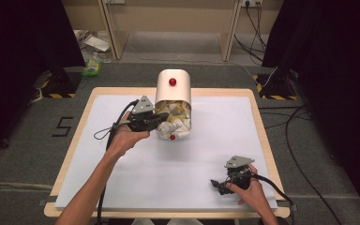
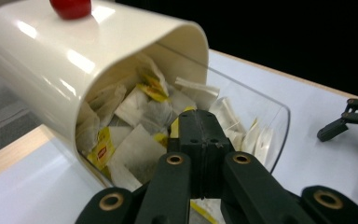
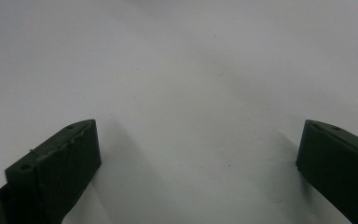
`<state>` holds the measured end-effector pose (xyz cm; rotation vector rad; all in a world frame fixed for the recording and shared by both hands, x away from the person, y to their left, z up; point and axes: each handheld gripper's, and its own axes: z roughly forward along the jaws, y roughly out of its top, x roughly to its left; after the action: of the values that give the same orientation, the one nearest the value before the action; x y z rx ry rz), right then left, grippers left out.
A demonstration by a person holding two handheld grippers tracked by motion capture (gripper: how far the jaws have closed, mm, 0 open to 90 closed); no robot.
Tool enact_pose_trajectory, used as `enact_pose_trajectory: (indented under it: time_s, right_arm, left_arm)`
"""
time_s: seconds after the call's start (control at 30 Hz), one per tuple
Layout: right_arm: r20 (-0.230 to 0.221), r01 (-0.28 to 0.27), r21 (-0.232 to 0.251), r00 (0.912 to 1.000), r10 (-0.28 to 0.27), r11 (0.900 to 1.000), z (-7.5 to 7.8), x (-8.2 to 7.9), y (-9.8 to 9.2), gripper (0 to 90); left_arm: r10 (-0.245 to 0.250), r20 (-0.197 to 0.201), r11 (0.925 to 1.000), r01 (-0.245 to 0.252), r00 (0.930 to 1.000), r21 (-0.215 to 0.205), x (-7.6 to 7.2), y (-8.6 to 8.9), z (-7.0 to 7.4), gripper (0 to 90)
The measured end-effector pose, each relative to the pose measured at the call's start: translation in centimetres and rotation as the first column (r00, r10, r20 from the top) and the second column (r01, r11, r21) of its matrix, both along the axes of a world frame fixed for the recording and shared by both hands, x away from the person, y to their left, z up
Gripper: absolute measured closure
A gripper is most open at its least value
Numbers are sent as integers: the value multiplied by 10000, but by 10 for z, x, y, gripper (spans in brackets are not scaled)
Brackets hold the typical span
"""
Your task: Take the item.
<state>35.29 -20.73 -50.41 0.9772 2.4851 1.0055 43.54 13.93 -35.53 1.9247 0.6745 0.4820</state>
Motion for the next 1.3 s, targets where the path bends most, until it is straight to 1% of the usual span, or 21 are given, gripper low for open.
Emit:
enact_pose_trajectory:
  time_s: [0.03,0.07,0.1,0.17,0.23,0.3,0.4,0.5,0.53,0.63,0.67,0.83,0.9,0.93,0.97,1.03,1.07,1.1,1.13,1.2,1.3]
  right_arm:
    - [0,0,0,10000,0,10000,0,0,0,2]
    - [-5,3,7,10000,-3,10000,0,0,0,2]
    - [-5,3,7,10000,-3,10000,0,0,0,2]
    - [-4,2,7,10000,-2,10000,0,0,0,2]
    - [-6,6,8,10000,-6,10000,0,0,0,2]
    - [10,-10,-4,10000,10,10000,0,0,0,2]
    - [-22,10,2,10000,-10,10000,0,0,0,2]
    - [-40,15,16,10000,-15,10000,0,0,0,2]
    - [-40,15,16,10000,-15,10000,0,0,0,2]
    - [-26,14,9,10000,-14,10000,0,0,0,2]
    - [-30,12,13,10000,-12,10000,0,0,0,2]
    - [-25,14,8,10000,-14,10000,0,0,0,2]
    - [-11,6,4,10000,-6,10000,0,0,0,2]
    - [-5,7,-5,10000,-7,10000,0,0,0,2]
    - [-11,1,-9,10000,-1,10000,0,0,0,2]
    - [-14,-1,-12,10000,1,10000,0,0,0,2]
    - [-23,-4,-18,10000,4,10000,0,0,0,2]
    - [-23,-4,-18,10000,4,10000,0,0,0,2]
    - [-22,-4,-20,10000,4,10000,0,0,0,2]
    - [-23,-3,-18,10000,3,10000,0,0,0,2]
    - [-21,-3,-18,10000,3,10000,0,0,0,2]
  left_arm:
    - [0,0,10000,0,10000,0,0,0,0,896]
    - [-25,148,9999,26,9999,-97,-3,-1,6,896]
    - [-25,148,9999,26,9999,-97,-3,-1,6,896]
    - [-50,333,9998,56,9994,-181,-5,-1,14,896]
    - [-51,367,9998,58,9993,-201,-6,-1,16,896]
    - [-73,501,9997,83,9987,-208,-7,-1,21,896]
    - [-63,640,9994,86,9979,-350,-7,0,30,896]
    - [-88,760,9992,118,9971,-393,-8,1,36,896]
    - [-88,760,9992,118,9971,-393,-8,1,36,896]
    - [-71,831,9989,109,9965,-453,-9,3,42,896]
    - [-84,867,9984,131,9962,-546,-9,5,46,896]
    - [-19,881,9976,80,9961,-692,-10,9,52,896]
    - [-55,896,9963,131,9960,-849,-11,14,56,896]
    - [-55,896,9963,131,9960,-849,-11,14,56,896]
    - [7,900,9960,74,9959,-894,-12,18,60,896]
    - [39,897,9958,43,9960,-912,-13,21,61,896]
    - [87,918,9953,2,9957,-965,-14,26,64,896]
    - [87,918,9953,2,9957,-965,-14,26,64,896]
    - [168,913,9940,-67,9957,-1089,-16,32,66,896]
    - [262,945,9930,-150,9952,-1170,-17,39,69,896]
    - [299,945,9916,-176,9951,-1285,-19,45,71,896]
